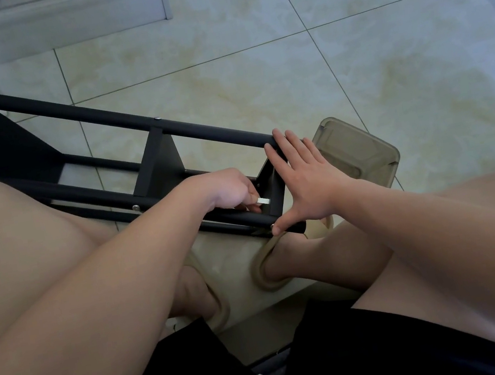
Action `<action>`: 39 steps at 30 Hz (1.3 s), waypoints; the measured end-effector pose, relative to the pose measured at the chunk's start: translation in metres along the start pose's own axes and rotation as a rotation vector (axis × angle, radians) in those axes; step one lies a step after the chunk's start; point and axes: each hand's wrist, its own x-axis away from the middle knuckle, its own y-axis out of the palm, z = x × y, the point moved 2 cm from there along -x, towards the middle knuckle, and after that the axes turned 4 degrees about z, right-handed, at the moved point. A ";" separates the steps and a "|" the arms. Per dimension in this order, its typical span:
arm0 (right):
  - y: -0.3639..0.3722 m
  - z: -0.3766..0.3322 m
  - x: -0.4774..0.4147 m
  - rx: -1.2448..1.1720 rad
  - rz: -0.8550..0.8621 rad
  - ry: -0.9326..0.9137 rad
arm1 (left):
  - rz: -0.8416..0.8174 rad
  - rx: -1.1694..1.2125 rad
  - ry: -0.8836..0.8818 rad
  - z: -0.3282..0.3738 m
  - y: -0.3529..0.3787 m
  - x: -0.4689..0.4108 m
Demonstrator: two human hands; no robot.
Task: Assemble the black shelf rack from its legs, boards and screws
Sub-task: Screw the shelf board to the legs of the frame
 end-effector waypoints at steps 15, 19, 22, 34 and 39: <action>-0.007 0.000 -0.003 -0.185 -0.052 0.025 | 0.030 -0.350 -0.010 0.007 -0.009 0.014; -0.020 -0.008 -0.008 -0.320 0.091 0.054 | 0.278 -0.355 -0.036 -0.004 -0.057 0.031; -0.020 -0.037 -0.006 -0.290 0.136 -0.113 | 0.625 -0.281 -0.050 -0.017 -0.096 0.047; 0.001 -0.068 -0.013 -0.095 0.011 -0.054 | 0.617 0.031 -0.203 -0.061 -0.093 0.028; -0.009 -0.012 -0.018 -0.093 0.113 0.122 | 0.581 0.194 0.017 -0.031 -0.083 0.019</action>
